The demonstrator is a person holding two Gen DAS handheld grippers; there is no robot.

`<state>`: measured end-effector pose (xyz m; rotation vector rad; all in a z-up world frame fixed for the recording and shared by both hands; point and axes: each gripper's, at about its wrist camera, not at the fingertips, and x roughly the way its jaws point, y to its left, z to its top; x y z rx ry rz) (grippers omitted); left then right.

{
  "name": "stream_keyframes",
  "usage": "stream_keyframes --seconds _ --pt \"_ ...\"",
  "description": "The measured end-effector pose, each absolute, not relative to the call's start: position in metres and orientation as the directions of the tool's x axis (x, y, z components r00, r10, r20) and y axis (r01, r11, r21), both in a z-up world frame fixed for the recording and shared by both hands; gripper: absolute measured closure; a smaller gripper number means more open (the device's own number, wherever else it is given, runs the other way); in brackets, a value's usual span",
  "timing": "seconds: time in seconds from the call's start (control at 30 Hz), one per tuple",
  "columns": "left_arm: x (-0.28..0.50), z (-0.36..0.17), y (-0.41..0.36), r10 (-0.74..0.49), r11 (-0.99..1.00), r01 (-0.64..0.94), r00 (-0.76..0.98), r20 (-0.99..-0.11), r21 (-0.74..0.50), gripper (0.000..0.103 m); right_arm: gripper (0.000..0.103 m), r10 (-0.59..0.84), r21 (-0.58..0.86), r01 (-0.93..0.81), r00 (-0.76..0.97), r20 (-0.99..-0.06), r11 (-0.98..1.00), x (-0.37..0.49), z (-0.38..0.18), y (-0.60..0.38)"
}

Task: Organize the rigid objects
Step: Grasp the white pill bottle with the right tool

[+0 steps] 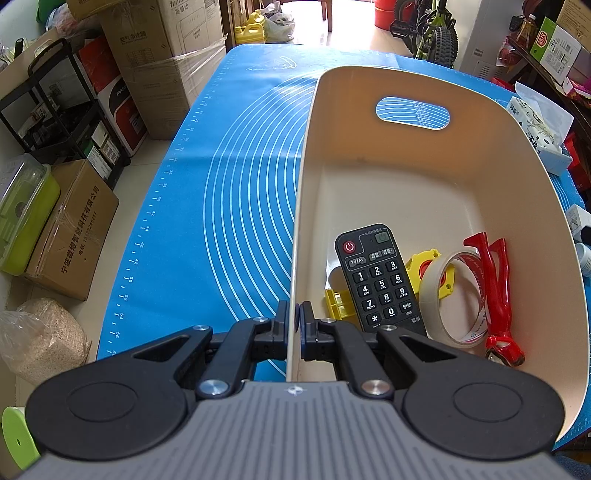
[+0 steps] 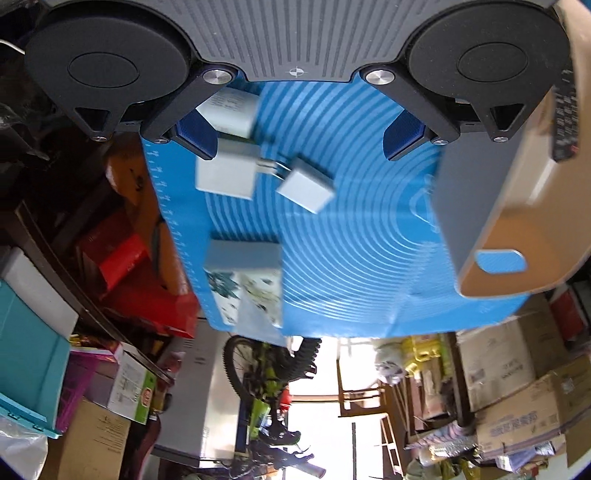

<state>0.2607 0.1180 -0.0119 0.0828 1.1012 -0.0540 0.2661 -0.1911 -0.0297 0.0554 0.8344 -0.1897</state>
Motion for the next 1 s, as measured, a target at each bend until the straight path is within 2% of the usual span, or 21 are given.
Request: stream_keyframes --seconds 0.27,0.53,0.8,0.93,1.0 --pt "0.261 -0.012 0.118 -0.002 0.996 0.084 0.452 -0.892 0.040 0.096 0.007 -0.176 0.011 0.298 0.595 -0.784 0.955 0.269 -0.065 -0.223" --pt "0.260 -0.011 0.119 0.003 0.995 0.087 0.453 -0.892 0.048 0.096 0.007 -0.238 -0.017 0.378 0.545 -0.804 0.926 0.276 -0.092 -0.238" --pt "0.260 -0.011 0.119 0.005 0.995 0.084 0.453 -0.891 0.048 0.096 0.022 -0.271 -0.043 0.393 0.549 -0.791 0.919 0.276 -0.101 -0.243" --pt "0.260 -0.011 0.119 0.005 0.995 0.084 0.453 -0.891 0.048 0.096 0.038 -0.249 -0.015 0.379 0.576 -0.779 0.925 0.274 -0.100 -0.242" --pt "0.260 -0.011 0.119 0.005 0.995 0.084 0.453 -0.891 0.049 0.096 0.038 -0.261 -0.036 0.369 0.581 -0.771 0.929 0.274 -0.099 -0.238"
